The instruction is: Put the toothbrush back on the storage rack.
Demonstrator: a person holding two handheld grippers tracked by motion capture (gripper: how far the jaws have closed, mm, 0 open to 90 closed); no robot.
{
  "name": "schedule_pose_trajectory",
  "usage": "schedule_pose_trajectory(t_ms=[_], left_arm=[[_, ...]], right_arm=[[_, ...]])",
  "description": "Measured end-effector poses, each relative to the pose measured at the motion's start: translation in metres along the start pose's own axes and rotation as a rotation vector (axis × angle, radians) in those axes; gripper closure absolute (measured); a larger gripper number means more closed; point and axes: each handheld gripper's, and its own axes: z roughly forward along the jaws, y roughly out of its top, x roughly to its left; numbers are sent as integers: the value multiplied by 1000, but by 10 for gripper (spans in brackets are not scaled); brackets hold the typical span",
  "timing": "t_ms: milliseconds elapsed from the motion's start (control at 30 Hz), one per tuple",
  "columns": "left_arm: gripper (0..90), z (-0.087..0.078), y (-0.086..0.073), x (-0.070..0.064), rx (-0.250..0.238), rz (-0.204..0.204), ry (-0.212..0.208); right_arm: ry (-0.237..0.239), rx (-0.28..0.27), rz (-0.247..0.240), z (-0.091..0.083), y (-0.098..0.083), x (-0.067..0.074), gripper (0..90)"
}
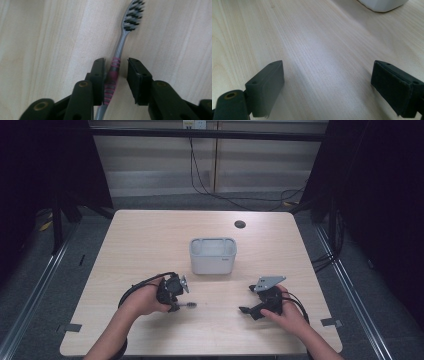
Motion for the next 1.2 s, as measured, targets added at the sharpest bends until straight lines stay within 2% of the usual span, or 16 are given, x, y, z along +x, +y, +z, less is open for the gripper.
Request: schedule_pose_trajectory(t_ms=[67,100,167,200,333,367,467,633,900,1067,1200], left_arm=[[767,0,1,0,-5,-11,-25],[797,1,0,1,-16,-30,-26],[799,1,0,1,-21,-38,-25],[803,1,-1,0,-40,-56,-25],[806,0,-3,0,-64,-69,-19],[806,-1,-6,0,-102,-106,-42],[806,-4,-7,0,-110,-117,-49],[807,-16,-10,3,-172,-142,-50],[807,-27,-15,6,-241,-177,-54],[808,-38,-18,9,-307,-201,-54],[809,-42,-20,11,-336,-215,-55]], right_arm=[[0,0,0,0,0,0,108],[0,0,0,0,0,0,108],[0,0,0,0,0,0,108],[0,0,0,0,0,0,107],[0,0,0,0,0,0,108],[0,0,0,0,0,0,108],[-1,0,0,0,0,0,108],[-1,0,0,0,0,0,108],[-1,0,0,0,0,0,107],[-1,0,0,0,0,0,108],[-1,0,1,0,0,0,107]])
